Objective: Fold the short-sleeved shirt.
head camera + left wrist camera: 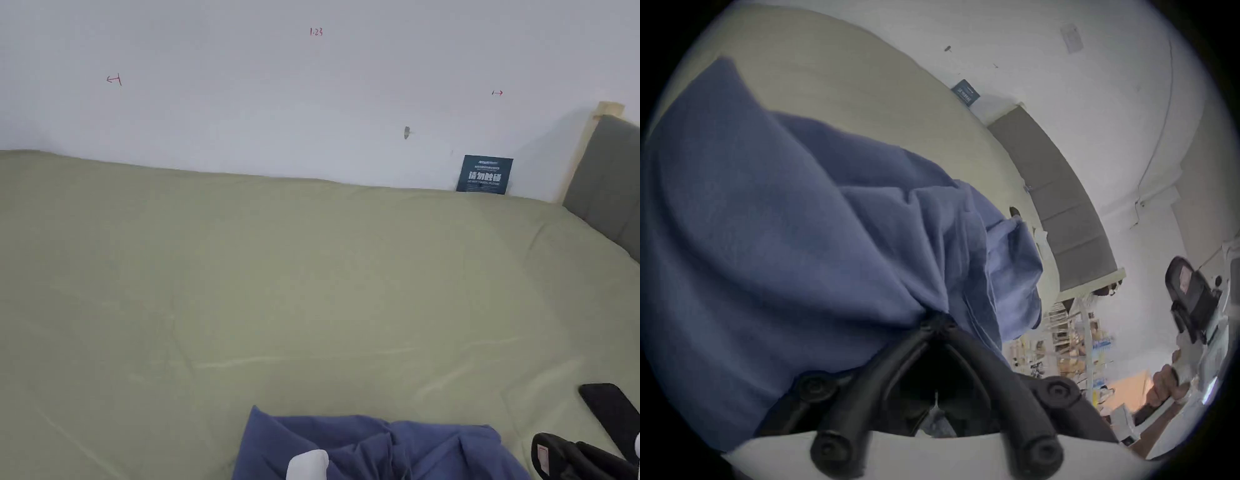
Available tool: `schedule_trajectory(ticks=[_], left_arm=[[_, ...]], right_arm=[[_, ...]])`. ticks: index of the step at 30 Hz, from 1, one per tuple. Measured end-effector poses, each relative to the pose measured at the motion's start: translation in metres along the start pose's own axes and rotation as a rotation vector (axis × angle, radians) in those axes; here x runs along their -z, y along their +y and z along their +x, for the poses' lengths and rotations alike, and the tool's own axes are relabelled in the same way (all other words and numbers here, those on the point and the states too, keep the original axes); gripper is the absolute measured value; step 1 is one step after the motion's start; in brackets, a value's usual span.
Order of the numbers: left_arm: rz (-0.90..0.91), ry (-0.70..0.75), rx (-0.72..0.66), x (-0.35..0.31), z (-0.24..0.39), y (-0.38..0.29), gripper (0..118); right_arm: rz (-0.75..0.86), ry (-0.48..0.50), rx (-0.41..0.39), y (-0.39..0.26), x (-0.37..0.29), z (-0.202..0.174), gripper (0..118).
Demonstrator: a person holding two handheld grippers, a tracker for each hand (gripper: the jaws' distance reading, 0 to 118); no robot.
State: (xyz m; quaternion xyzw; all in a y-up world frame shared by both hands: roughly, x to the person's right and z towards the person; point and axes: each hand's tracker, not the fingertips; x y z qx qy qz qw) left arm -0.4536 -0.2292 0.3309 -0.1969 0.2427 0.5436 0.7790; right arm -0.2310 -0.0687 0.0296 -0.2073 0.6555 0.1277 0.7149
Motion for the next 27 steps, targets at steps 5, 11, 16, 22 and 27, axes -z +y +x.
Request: schedule_trajectory(ticks=[5,11,16,22,27], left_arm=[[0.013,-0.062,0.050,-0.053,-0.017,0.027,21],[0.090,0.050,-0.112,-0.136,-0.077,0.052,83],[0.045,-0.028,-0.253,-0.130,-0.117,0.036,82],[0.013,-0.170,-0.276,-0.094,-0.117,0.025,67],[0.020,-0.114,-0.283,-0.084,-0.114,0.018,18]], right_arm=[[-0.006,0.004,-0.003,0.003,0.002,-0.003,0],[0.012,0.016,-0.007,0.007,0.004,-0.004,0],[0.011,0.024,-0.008,0.008,0.004,-0.008,0],[-0.001,0.034,0.003,0.008,0.008,-0.010,0],[-0.006,0.032,0.005,0.007,0.008,-0.010,0]])
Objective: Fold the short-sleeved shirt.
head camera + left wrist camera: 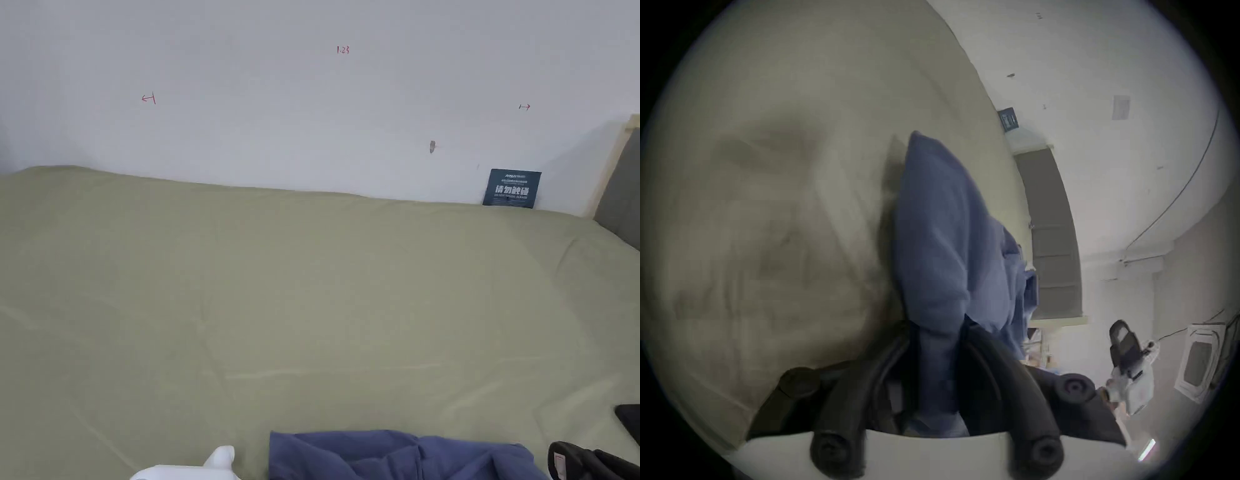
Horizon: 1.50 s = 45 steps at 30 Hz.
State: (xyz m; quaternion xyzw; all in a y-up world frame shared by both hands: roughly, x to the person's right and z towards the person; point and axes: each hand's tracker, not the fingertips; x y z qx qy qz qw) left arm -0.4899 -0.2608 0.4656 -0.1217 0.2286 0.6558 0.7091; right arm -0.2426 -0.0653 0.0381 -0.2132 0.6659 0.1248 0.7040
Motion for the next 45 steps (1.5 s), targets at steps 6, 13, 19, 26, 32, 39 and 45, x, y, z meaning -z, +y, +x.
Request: schedule_trajectory(ticks=[6,13,19,26,32,39,45], left_arm=[[0.089,0.114,0.040,-0.069,-0.005,0.014,18],[0.297,0.317,0.094,-0.203,0.034,0.020,18],[0.339,0.490,0.223,-0.214,0.083,0.013,18],[0.147,0.422,0.471,-0.098,0.158,-0.002,18],[-0.030,0.443,0.514,0.004,0.170,-0.021,42],[-0.016,0.136,0.292,-0.015,0.129,-0.014,88],[0.241,0.100,0.231,-0.070,0.105,0.010,82]], right_arm=[[0.010,-0.013,0.001,0.002,-0.003,0.001,0],[0.004,0.006,-0.014,0.004,0.008,-0.005,0],[-0.012,0.022,-0.030,0.003,0.013,-0.014,0],[-0.013,0.007,-0.046,0.001,0.006,-0.013,0],[-0.008,-0.005,-0.029,0.000,-0.004,-0.006,0],[-0.008,-0.017,-0.013,-0.001,-0.006,0.000,0],[-0.009,0.010,-0.017,-0.002,-0.004,-0.008,0]])
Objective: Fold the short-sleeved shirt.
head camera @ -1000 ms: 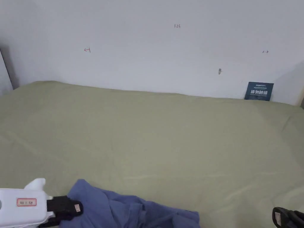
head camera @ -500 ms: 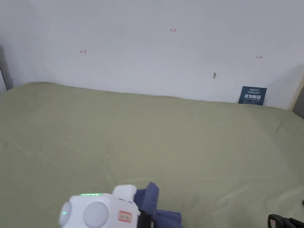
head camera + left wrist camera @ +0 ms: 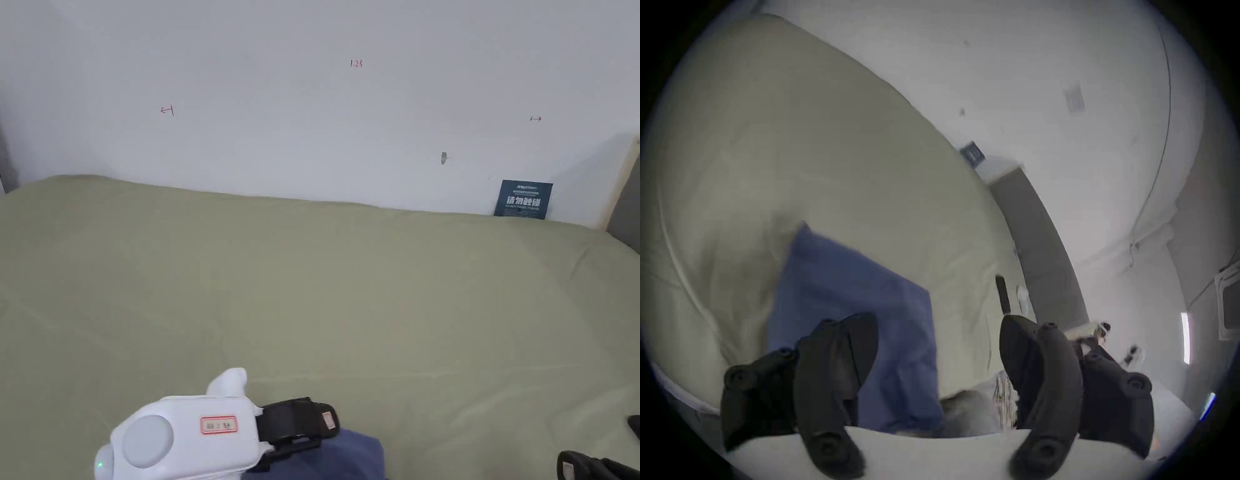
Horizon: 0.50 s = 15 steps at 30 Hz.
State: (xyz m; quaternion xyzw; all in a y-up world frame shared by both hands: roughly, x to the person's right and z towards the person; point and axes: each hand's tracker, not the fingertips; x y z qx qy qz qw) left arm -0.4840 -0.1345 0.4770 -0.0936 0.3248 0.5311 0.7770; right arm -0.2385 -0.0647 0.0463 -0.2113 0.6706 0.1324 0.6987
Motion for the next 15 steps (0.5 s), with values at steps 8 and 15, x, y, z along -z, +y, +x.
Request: schedule_trajectory(ticks=[8,15], left_arm=[[-0.232,-0.050,-0.041,0.072,-0.030,-0.056,9],[-0.155,-0.035,-0.091,0.079,-0.007,-0.111,9]], right_arm=[[0.011,0.019,-0.015,-0.002,0.000,-0.007,0],[-0.028,0.049,-0.014,-0.006,0.015,-0.012,0]])
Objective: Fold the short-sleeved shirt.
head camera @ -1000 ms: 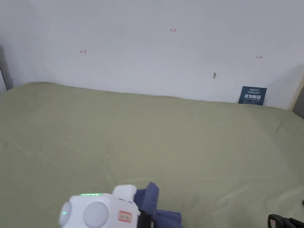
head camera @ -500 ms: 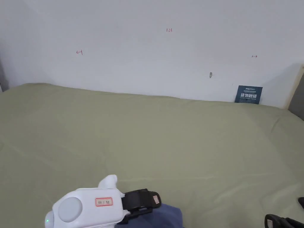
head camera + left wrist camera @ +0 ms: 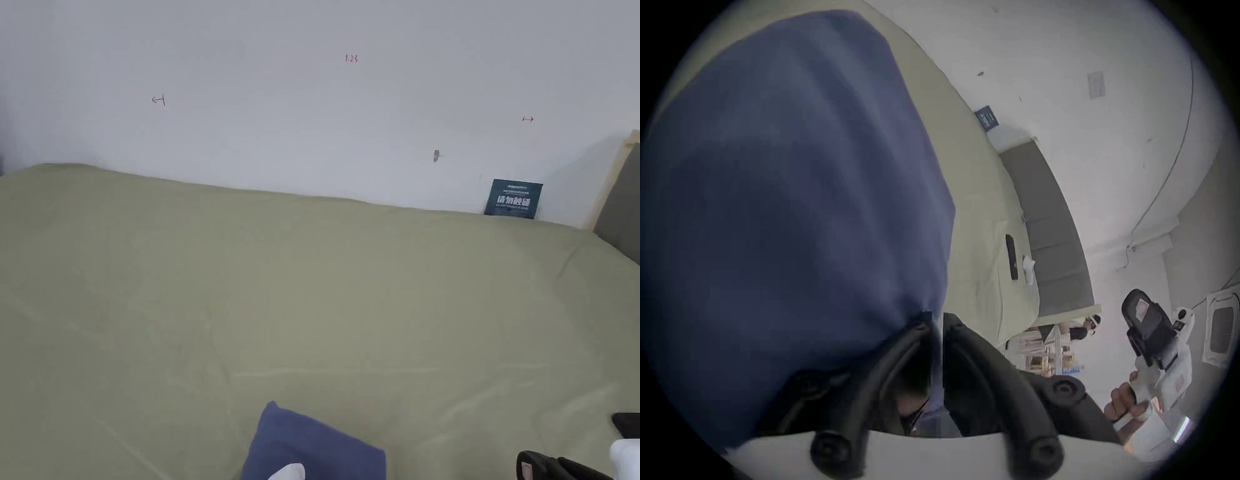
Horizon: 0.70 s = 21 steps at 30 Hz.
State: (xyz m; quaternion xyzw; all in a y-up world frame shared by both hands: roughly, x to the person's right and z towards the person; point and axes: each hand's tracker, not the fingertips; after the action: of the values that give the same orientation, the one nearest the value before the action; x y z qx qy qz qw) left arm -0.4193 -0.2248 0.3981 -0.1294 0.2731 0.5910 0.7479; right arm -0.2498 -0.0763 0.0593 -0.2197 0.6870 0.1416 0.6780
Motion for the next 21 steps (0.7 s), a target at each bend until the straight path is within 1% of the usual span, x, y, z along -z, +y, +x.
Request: schedule_trajectory(ticks=[3,5,6,7,9,10,11,13,14,16,17,18,19,20,21], left_arm=[[0.009,-0.014,0.007,-0.016,0.010,0.005,9],[0.065,-0.061,0.030,-0.046,0.019,0.019,9],[0.091,-0.083,0.042,-0.065,0.020,0.031,9],[0.123,-0.074,0.056,-0.087,0.021,0.043,9],[0.167,0.027,0.094,-0.127,0.016,0.071,9],[0.194,0.082,0.114,-0.145,0.011,0.081,10],[0.196,0.130,0.099,-0.159,0.002,0.090,10],[0.188,0.188,0.035,-0.176,-0.015,0.103,10],[0.158,0.199,0.015,-0.180,-0.026,0.108,10],[0.123,0.184,0.013,-0.182,-0.045,0.112,11],[0.104,0.180,-0.004,-0.177,-0.071,0.122,12],[0.079,0.170,-0.024,-0.175,-0.080,0.121,15],[0.056,0.142,-0.049,-0.171,-0.090,0.120,21],[0.043,0.106,-0.071,-0.166,-0.099,0.119,28],[0.039,0.077,-0.090,-0.162,-0.089,0.108,38]], right_arm=[[-0.031,0.030,0.014,-0.002,0.015,-0.003,0],[-0.057,0.095,0.042,-0.002,0.029,-0.004,0],[-0.061,0.144,0.062,0.001,0.036,-0.009,0],[-0.060,0.209,0.093,0.000,0.046,-0.010,0],[-0.084,0.350,0.198,-0.003,0.073,-0.011,0],[-0.130,0.451,0.263,-0.004,0.089,-0.015,0],[-0.173,0.551,0.330,-0.008,0.109,-0.018,0],[-0.278,0.740,0.436,-0.021,0.150,-0.026,0],[-0.337,0.804,0.484,-0.028,0.172,-0.029,0],[-0.454,0.899,0.587,-0.044,0.210,-0.037,0],[-0.515,0.923,0.644,-0.053,0.227,-0.039,0],[-0.575,0.935,0.694,-0.062,0.240,-0.041,0],[-0.622,0.922,0.720,-0.072,0.252,-0.043,0],[-0.653,0.893,0.714,-0.080,0.261,-0.043,0],[-0.670,0.851,0.710,-0.087,0.266,-0.041,0]])
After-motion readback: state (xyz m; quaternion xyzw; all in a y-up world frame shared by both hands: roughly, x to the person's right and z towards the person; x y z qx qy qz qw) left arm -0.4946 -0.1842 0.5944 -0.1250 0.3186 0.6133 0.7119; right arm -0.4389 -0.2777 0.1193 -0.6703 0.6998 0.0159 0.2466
